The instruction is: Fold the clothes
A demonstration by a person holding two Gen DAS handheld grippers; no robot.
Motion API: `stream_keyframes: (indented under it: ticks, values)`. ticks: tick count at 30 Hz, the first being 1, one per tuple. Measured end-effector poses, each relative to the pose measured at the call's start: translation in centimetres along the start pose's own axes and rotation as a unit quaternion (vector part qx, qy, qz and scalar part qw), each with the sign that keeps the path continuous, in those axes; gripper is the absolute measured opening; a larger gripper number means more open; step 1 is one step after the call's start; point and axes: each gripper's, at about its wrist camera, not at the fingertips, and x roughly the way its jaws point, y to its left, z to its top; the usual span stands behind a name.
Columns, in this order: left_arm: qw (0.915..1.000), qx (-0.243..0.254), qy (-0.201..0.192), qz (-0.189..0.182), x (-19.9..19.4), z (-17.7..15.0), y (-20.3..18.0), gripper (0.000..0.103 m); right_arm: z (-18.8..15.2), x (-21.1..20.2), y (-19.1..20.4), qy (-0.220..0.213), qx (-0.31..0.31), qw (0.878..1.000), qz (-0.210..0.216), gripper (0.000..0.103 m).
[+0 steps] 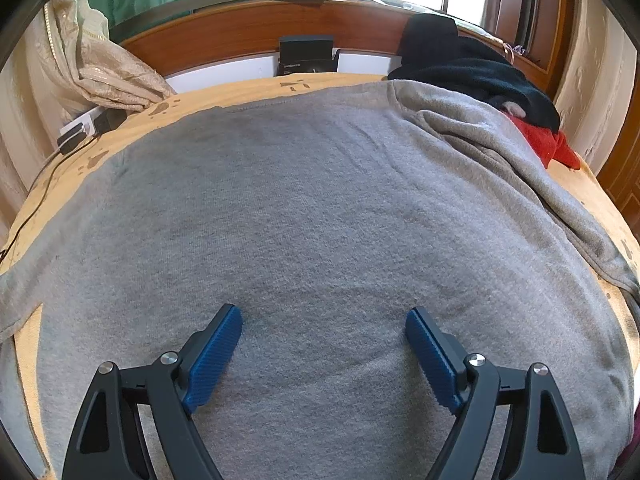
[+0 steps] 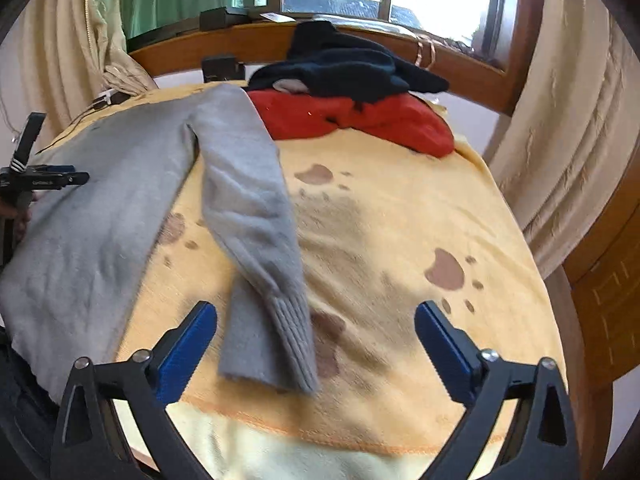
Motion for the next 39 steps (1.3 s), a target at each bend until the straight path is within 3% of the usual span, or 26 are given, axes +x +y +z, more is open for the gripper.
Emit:
stream_keyframes:
  ticks: [1, 2, 3, 7, 9, 11, 15, 17, 20, 24, 26, 30, 33, 37, 39]
  values:
    - [1.0000, 0.000, 0.000, 0.000, 0.0, 0.0, 0.0, 0.086, 0.0, 0.4, 0.1, 0.007, -0.004, 1.000, -0.003, 0.092]
    - [1.0000, -0.001, 0.000, -0.001, 0.0, 0.0, 0.0, 0.086, 0.0, 0.9, 0.3, 0.015, -0.007, 1.000, -0.003, 0.078]
    - [1.0000, -0.001, 0.000, -0.001, 0.0, 0.0, 0.0, 0.086, -0.1, 1.5, 0.4, 0.024, -0.009, 1.000, 0.000, 0.056]
    - [1.0000, 0.000, 0.000, 0.000, 0.0, 0.0, 0.0, 0.086, 0.0, 2.3, 0.5, 0.036, -0.001, 0.999, 0.012, 0.045]
    - [1.0000, 0.000, 0.000, -0.001, 0.0, 0.0, 0.0, 0.086, 0.0, 2.0, 0.7, 0.032, 0.002, 0.999, 0.020, 0.020]
    - [1.0000, -0.001, 0.000, -0.001, 0.1, 0.0, 0.0, 0.086, 0.0, 1.5, 1.0, 0.025, 0.004, 1.000, 0.016, 0.013]
    - [1.0000, -0.002, 0.000, -0.002, 0.0, 0.0, 0.0, 0.086, 1.5, 0.1, 1.1, -0.013, 0.007, 1.000, -0.008, 0.012]
    - [1.0000, -0.003, -0.001, -0.004, 0.0, 0.0, 0.1, 0.086, 2.8, -1.2, 1.1, -0.050, 0.002, 0.997, -0.054, 0.012]
    - [0.9999, -0.008, -0.002, -0.010, 0.0, 0.0, 0.2, 0.086, 5.1, -3.9, 1.2, -0.126, -0.002, 0.981, -0.147, 0.012]
    - [0.9997, -0.015, -0.005, -0.019, -0.1, 0.0, 0.5, 0.086, 8.6, -7.0, 2.8, -0.228, -0.013, 0.947, -0.224, 0.012]
    - [0.9992, -0.024, -0.008, -0.030, -0.1, 0.0, 0.8, 0.087, 10.5, -7.7, 4.1, -0.262, -0.020, 0.936, -0.232, 0.012]
    - [0.9951, -0.062, -0.021, -0.074, -0.5, 0.1, 2.3, 0.087, 14.5, -7.5, 6.0, -0.305, -0.008, 0.928, -0.216, 0.012]
    - [0.9821, -0.118, -0.041, -0.142, -0.9, -0.1, 4.6, 0.086, 16.9, -7.3, 6.7, -0.333, 0.018, 0.921, -0.202, 0.012]
    - [0.9481, -0.201, -0.073, -0.235, -1.1, -1.1, 7.9, 0.086, 19.7, -8.2, 8.1, -0.372, 0.032, 0.911, -0.176, 0.012]
    - [0.9410, -0.219, -0.090, -0.242, -1.5, -1.4, 8.4, 0.086, 21.2, -8.5, 10.1, -0.385, 0.018, 0.910, -0.156, 0.012]
